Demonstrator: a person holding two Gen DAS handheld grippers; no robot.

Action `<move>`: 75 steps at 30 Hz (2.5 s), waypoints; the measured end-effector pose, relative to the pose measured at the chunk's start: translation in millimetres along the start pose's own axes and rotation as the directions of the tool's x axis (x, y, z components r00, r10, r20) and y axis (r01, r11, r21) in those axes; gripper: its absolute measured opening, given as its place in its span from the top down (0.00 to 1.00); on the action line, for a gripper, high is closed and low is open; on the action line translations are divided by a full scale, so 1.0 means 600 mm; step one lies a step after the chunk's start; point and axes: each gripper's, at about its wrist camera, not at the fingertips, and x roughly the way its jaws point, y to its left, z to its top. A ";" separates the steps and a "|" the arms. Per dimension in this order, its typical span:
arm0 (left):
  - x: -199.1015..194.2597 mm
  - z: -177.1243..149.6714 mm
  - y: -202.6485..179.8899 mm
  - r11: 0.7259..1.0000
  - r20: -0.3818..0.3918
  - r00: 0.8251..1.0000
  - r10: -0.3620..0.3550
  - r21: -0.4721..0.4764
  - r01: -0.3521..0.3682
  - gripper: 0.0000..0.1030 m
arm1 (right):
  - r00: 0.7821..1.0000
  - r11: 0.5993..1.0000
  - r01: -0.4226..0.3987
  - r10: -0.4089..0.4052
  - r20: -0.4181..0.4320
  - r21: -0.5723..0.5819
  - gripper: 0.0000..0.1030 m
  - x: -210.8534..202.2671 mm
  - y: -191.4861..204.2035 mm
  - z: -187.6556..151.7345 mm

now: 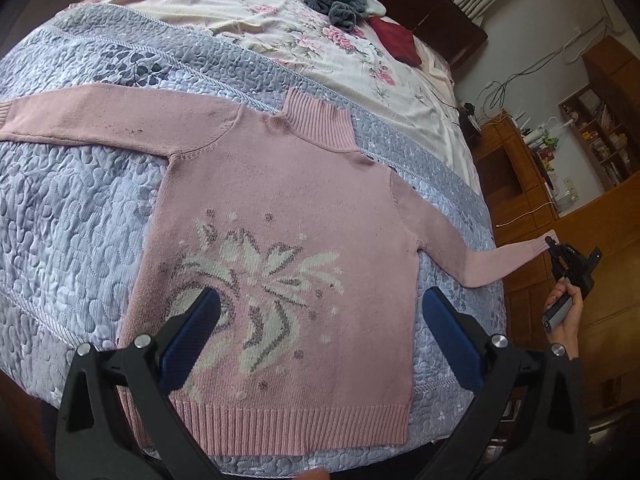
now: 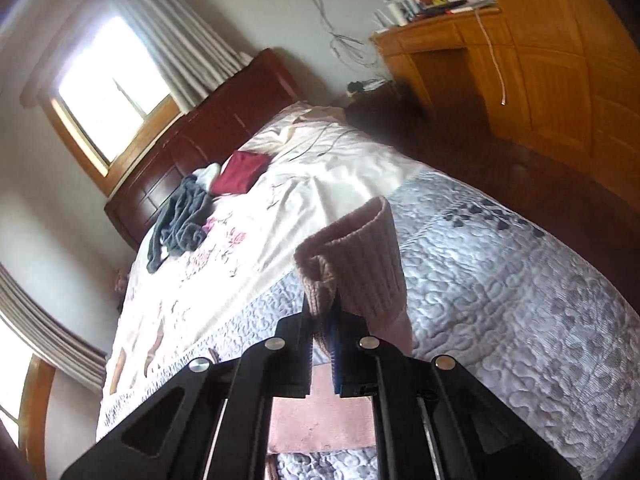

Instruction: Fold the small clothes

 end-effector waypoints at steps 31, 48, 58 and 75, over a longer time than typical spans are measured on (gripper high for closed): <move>0.418 0.199 -0.016 0.909 -0.316 0.859 -0.402 -0.252 0.332 0.03 | 0.910 0.763 -0.147 -0.145 -0.389 -0.629 0.60 0.287 0.326 -0.558; 0.613 0.195 -0.101 0.943 -0.472 0.827 -0.305 -0.272 0.192 0.89 | 0.897 0.944 -0.151 0.007 -0.442 -0.293 0.50 0.007 0.187 -0.591; 0.499 0.271 -0.148 0.938 -0.386 0.856 -0.345 -0.160 0.306 0.96 | 0.890 0.937 -0.202 0.055 -0.452 -0.284 0.50 -0.041 0.220 -0.608; 0.243 0.413 -0.017 0.961 -0.229 0.933 -0.278 -0.056 0.272 0.96 | 0.875 0.935 -0.232 0.081 -0.477 -0.268 0.50 -0.043 0.248 -0.622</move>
